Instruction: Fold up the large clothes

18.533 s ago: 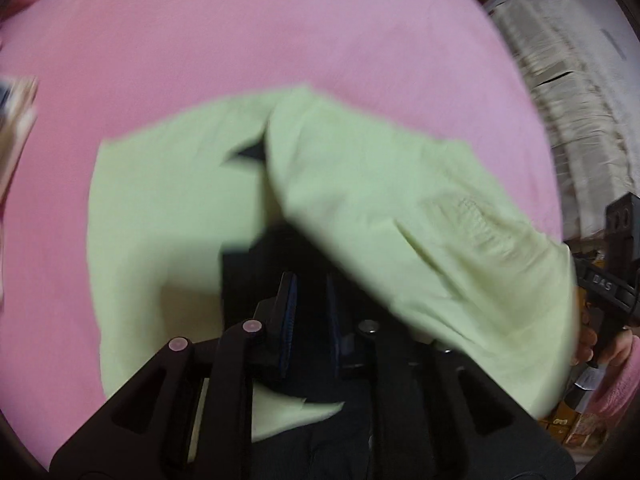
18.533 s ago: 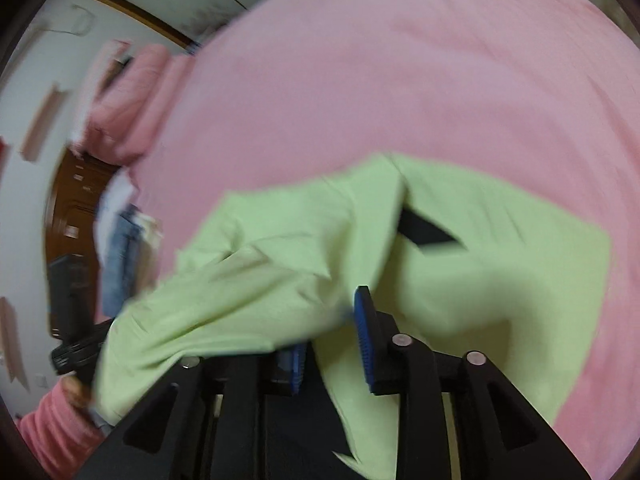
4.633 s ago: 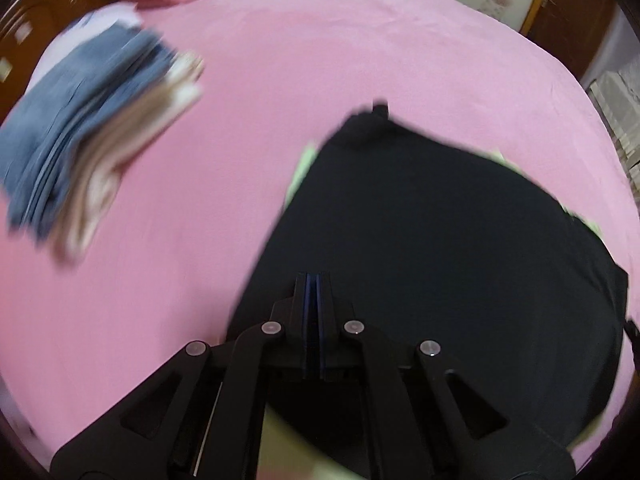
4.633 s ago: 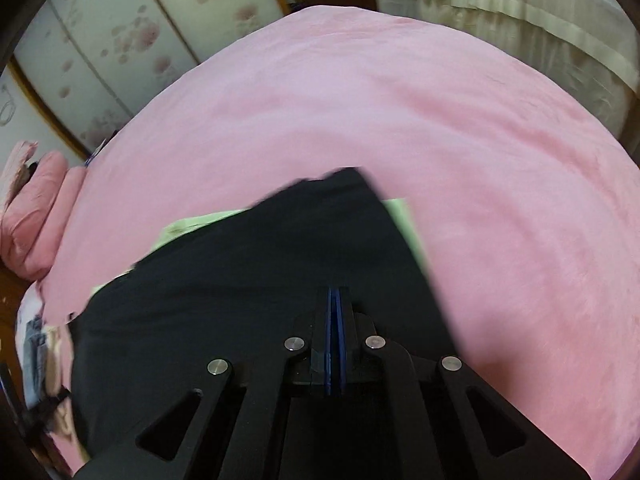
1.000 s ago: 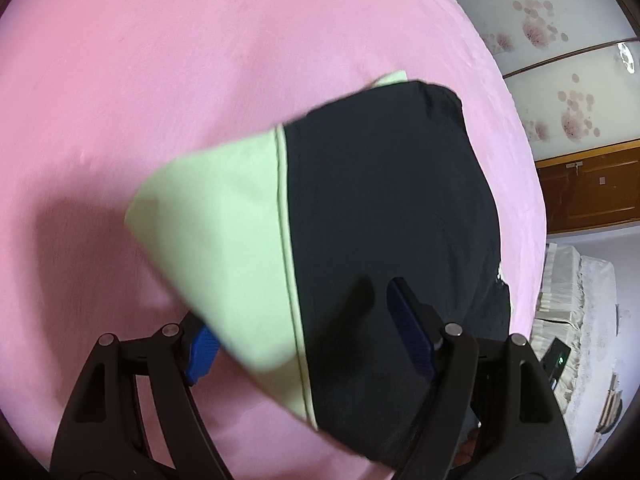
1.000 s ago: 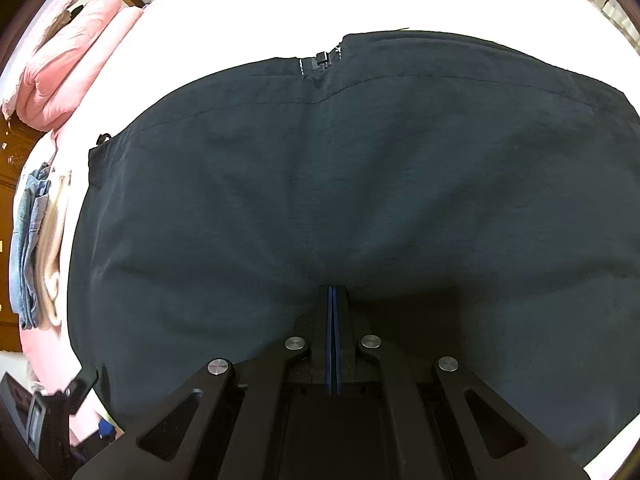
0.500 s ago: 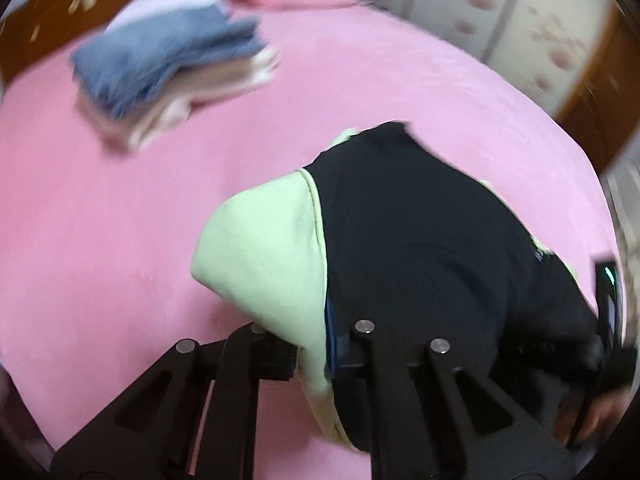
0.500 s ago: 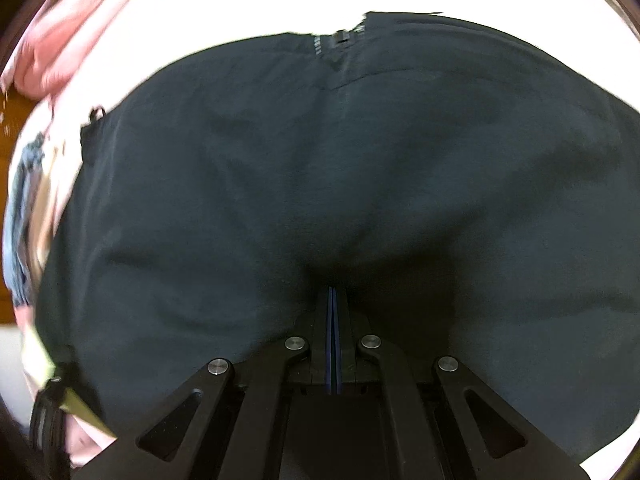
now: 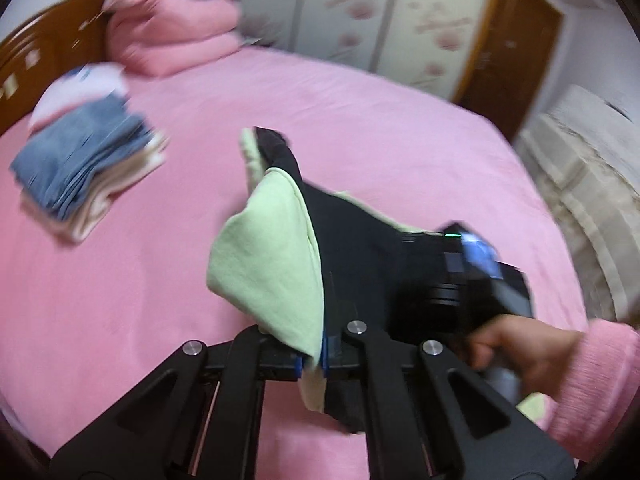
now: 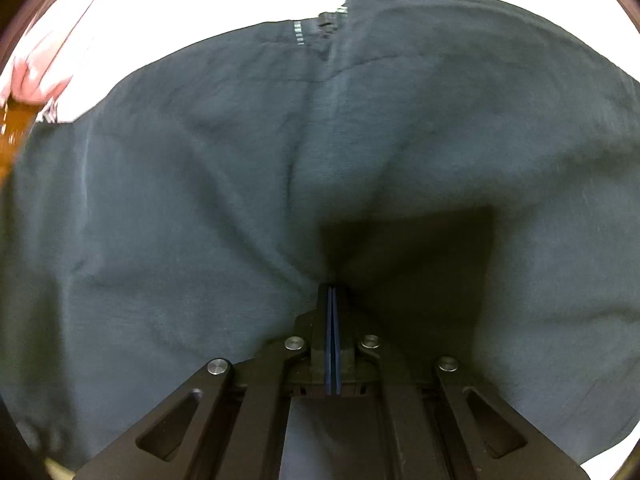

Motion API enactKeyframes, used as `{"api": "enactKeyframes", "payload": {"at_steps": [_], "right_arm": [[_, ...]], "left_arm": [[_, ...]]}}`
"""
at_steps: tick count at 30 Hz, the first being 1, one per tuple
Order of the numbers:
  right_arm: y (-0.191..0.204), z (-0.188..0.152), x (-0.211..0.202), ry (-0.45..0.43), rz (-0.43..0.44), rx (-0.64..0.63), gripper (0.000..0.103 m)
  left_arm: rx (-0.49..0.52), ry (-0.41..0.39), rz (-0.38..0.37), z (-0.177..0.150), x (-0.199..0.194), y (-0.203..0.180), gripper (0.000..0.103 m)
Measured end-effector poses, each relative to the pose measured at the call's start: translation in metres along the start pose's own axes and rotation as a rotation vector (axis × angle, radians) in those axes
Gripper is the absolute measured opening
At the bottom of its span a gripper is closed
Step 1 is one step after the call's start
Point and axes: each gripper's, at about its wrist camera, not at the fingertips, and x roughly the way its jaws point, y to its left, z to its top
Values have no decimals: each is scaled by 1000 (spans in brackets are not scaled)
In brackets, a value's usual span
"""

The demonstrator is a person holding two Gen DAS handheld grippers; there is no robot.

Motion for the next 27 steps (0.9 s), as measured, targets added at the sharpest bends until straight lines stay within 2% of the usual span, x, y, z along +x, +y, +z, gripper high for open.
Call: {"api": "enactKeyframes", "payload": {"at_steps": [6,8,13,15,17,19,22,23,27], "right_arm": [[-26,-6,-13,-44,139,-21,0],[-38,-8,-17,-38,197,-11,0],[-64,-5,-24,-14,317,-16,0],[-76,-7,-27,-3,369,0,0],[-96,-8,-35,19,461,52,0],[-127,-8,-47,20,593,135,0],[-174,0,-80,-74,710,213,0],[-191,5,-95,-101,720,233,0],[-235,23,-145,-173,625,184,0]], "left_arm": [[135,-49,-46,-19,-30,-75,2],[177,-43,-55,-27,-34,-101,2],[383,-22,-84,-53,-44,-183,2],[414,-4,-92,-59,-46,-202,2],[433,4,-95,-62,-52,-217,2],[444,10,-96,-62,-57,-229,2],[432,31,-109,-64,-61,-247,2],[433,32,-118,-68,-63,-254,2],[487,36,-128,-90,-66,-302,2]]}}
